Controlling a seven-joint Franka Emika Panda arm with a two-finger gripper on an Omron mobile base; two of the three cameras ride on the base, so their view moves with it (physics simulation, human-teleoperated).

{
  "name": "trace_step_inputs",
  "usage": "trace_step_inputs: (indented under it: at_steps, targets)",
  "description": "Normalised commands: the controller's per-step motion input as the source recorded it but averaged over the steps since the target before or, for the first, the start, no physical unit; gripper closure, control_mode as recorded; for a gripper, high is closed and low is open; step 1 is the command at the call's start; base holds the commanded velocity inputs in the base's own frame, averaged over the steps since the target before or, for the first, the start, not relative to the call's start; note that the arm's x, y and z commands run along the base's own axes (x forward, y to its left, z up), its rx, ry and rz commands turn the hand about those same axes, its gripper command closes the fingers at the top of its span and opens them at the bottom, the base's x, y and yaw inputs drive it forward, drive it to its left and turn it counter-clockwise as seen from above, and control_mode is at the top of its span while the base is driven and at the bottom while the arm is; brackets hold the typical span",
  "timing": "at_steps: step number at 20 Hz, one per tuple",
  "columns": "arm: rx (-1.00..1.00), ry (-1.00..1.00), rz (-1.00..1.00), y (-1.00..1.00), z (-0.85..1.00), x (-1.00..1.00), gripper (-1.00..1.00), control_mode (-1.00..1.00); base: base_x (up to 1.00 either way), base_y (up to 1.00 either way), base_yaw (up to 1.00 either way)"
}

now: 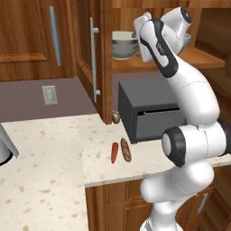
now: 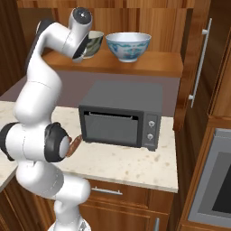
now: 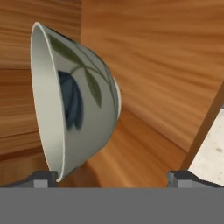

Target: Pick both bowls and place them on the counter. Then place the carrot in one bowl and place the baguette in the other bowl.

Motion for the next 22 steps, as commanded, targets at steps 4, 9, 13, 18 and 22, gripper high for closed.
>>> trace_step_inputs:
  at_steps: [4,9,13,18,22]
  targets:
    - [0.01,0.07,0.0,0.04,-0.05,0.38,-1.0,-1.0,0.0,0.0,0.0]
    - [0.02,0.01,0.0,0.01,0.0,0.34,-1.0,-1.0,0.0,0.0,0.0]
    - [0.03,0.0,0.0,0.0,0.0,0.21,-1.0,-1.0,0.0,0.0,0.0]
    - [0.03,0.0,0.0,0.0,-0.04,0.19,-1.0,-1.0,0.0,0.0,0.0]
    - [0.01,0.0,0.0,0.02,-0.05,0.18,-1.0,-1.0,0.0,0.0,0.0]
